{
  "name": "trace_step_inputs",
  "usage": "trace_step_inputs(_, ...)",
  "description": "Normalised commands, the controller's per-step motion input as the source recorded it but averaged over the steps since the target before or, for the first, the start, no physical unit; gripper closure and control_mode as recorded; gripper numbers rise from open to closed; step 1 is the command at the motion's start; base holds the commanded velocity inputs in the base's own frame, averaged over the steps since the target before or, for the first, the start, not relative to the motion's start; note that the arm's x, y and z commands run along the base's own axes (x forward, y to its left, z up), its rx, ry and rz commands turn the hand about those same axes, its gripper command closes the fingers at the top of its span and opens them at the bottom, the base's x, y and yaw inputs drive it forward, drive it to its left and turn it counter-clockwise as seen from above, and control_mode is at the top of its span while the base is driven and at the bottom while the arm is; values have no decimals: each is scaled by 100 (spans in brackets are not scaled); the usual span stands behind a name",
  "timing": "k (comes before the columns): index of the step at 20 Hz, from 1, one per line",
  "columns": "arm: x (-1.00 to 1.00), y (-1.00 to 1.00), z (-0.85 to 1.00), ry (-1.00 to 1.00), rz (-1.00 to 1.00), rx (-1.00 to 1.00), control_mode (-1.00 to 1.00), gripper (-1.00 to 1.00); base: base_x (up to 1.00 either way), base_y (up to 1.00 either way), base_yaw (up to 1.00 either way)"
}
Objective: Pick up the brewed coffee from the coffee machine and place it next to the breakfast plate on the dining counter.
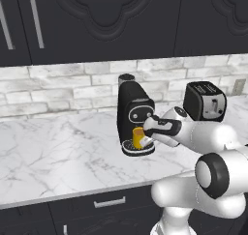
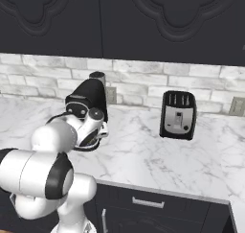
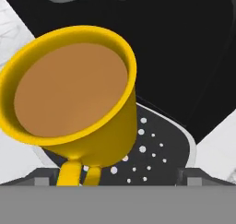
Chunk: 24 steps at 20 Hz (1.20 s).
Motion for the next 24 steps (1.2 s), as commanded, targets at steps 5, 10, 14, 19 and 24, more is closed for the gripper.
trace_step_inputs(5, 20, 0, -4, -1, 1, 0, -100, -100, 0, 0, 0)
trace_step_inputs(10, 12, 7, -9, -2, 5, 0, -100, 100, 0, 0, 0)
trace_step_inputs(14, 0, 17, 0, -12, 8, 0, -100, 100, 0, 0, 0)
trace_step_inputs(19, 3, 11, 0, -9, 5, 0, -100, 100, 0, 0, 0)
trace_step_inputs(24, -1, 0, 3, 0, 0, 0, -100, 100, 0, 0, 0)
